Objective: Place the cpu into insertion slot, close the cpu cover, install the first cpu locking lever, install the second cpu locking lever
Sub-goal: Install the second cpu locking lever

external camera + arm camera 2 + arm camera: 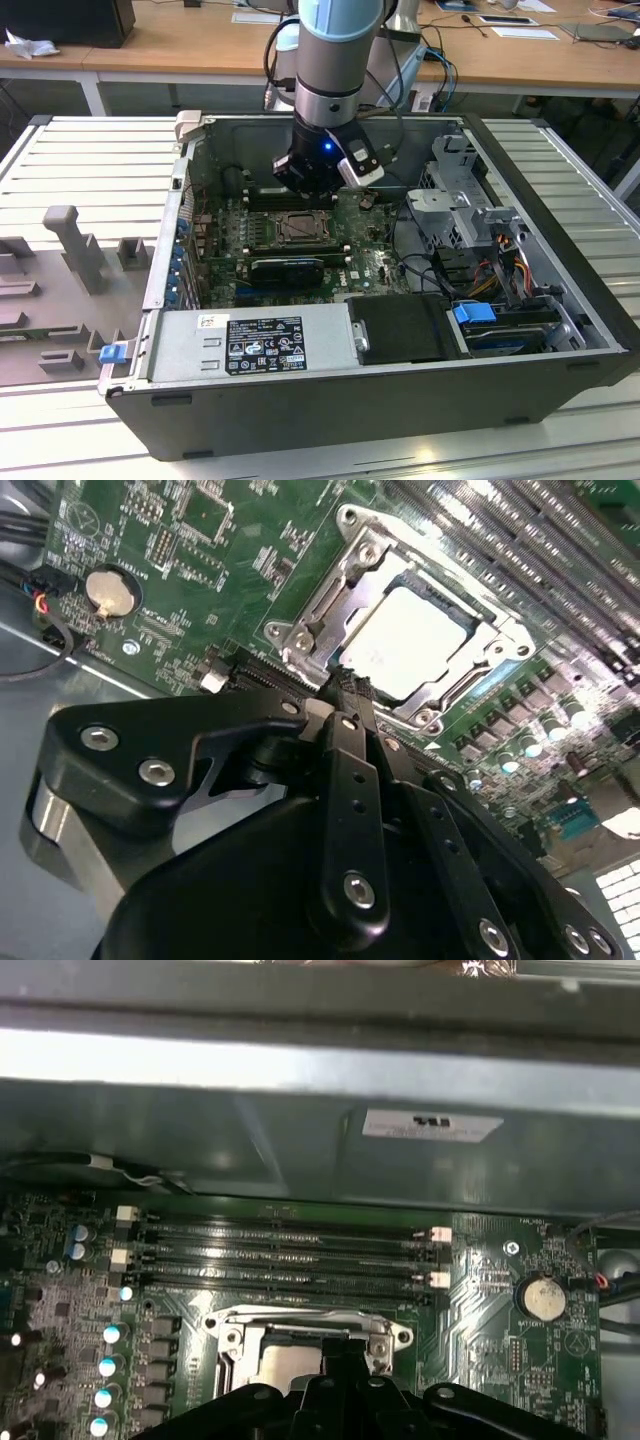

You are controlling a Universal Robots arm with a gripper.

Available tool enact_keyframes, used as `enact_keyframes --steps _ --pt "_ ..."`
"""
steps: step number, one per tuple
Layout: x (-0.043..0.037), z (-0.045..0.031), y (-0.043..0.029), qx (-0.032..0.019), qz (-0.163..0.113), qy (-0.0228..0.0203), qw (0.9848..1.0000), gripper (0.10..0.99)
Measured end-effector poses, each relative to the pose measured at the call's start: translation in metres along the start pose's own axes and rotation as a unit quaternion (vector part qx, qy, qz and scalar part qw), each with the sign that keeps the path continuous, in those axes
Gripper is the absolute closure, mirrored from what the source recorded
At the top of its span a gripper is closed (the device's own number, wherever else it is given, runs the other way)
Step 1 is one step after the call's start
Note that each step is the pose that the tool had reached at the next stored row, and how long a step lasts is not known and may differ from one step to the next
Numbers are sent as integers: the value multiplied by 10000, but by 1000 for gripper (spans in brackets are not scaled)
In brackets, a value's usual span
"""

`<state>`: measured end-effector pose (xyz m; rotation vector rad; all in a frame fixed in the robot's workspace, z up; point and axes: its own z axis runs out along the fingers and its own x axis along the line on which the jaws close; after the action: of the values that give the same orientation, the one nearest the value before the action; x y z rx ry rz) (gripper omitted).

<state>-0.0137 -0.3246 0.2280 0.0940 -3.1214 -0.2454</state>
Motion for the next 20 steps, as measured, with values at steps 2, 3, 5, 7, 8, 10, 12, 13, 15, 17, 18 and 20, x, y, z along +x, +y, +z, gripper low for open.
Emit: enact_keyframes --steps 2,3,5,7,8,10,12,13,15,17,18,20 --pt "2 -5 -30 0 0 0 10000 980" --pt "2 -6 -39 0 0 0 10000 980" --pt "3 -7 -46 0 0 0 10000 980" --pt "3 -29 -46 0 0 0 10000 980" --pt "3 -54 -43 0 0 0 10000 980" --pt "4 -100 -38 1 0 1 10000 980" --pt "7 -109 -91 -6 0 0 10000 980" --pt "9 -116 -134 -6 0 0 10000 980" --pt "13 -126 -194 -6 0 0 10000 980" --pt "15 -146 -217 -5 0 0 10000 980" --pt "15 -169 -218 -6 0 0 10000 980" --pt "16 -222 -213 -6 0 -1 10000 980"
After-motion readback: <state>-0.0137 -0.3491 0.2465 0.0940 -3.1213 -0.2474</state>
